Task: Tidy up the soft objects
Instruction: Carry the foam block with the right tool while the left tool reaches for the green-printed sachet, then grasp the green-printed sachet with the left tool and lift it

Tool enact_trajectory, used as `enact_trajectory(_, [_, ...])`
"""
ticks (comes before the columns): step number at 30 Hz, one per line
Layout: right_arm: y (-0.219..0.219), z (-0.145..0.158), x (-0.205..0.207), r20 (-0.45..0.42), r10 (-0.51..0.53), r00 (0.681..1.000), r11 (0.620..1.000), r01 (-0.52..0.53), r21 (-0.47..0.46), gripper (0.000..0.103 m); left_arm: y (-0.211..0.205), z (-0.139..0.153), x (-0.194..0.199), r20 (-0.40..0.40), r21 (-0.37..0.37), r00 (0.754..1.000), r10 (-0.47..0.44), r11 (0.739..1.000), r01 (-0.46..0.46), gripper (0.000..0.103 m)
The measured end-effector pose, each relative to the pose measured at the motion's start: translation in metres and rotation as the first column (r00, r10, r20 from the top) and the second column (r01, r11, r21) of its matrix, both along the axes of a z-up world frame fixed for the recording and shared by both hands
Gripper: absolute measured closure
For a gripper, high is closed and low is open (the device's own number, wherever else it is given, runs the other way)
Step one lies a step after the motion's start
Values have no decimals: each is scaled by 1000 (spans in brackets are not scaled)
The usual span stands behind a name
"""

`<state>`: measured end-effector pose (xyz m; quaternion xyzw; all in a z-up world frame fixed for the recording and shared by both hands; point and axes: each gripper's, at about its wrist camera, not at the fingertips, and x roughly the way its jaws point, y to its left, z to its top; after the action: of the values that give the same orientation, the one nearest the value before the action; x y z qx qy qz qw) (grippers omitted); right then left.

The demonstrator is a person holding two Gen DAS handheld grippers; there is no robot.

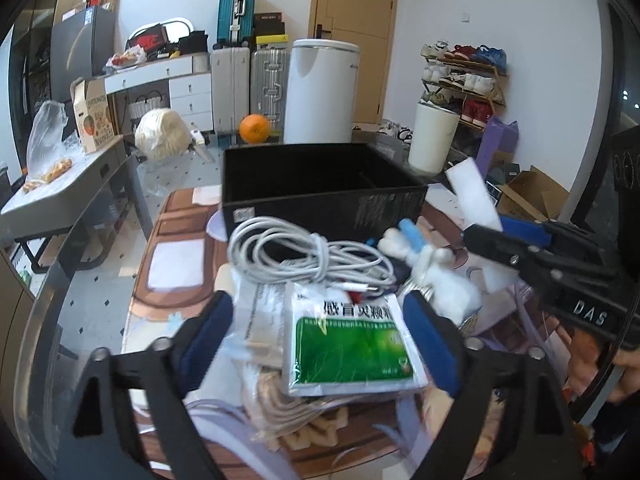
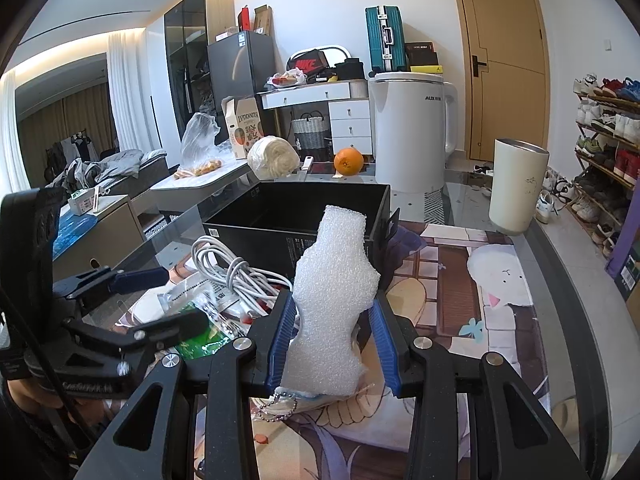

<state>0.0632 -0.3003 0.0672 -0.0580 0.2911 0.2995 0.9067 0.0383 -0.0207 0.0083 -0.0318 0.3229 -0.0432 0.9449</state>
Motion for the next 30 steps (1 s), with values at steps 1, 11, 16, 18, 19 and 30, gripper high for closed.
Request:
enact_trajectory(1, [0, 0, 0, -1, 0, 1000, 1000, 0, 0, 64, -4, 0, 1, -6, 8, 1000, -11, 1000, 11, 14])
enact_trajectory(11, [-5, 1, 1, 5, -7, 1000, 1000, 7, 0, 64, -22, -10, 2, -62, 51, 997, -53, 997, 56, 13])
enact_trajectory(16, [-8, 1, 1, 5, -16, 1000, 1000, 16, 1, 64, -32, -13, 10, -89, 41, 994, -58, 997, 62, 13])
enact_trajectory(18, [-9, 2, 0, 10, -18, 1000, 1000, 18, 1, 64, -38, -16, 13, -100, 49, 993, -61, 997, 66, 13])
enact_trajectory(19, [-9, 2, 0, 11, -20, 1000, 1000, 20, 2, 64, -40, -17, 15, -103, 59, 993, -60, 996, 66, 13])
enact_trajectory(30, [-13, 4, -1, 8, -28, 1000, 1000, 28, 12, 64, -55, -26, 23, -136, 156, 989, -53, 985, 75, 23])
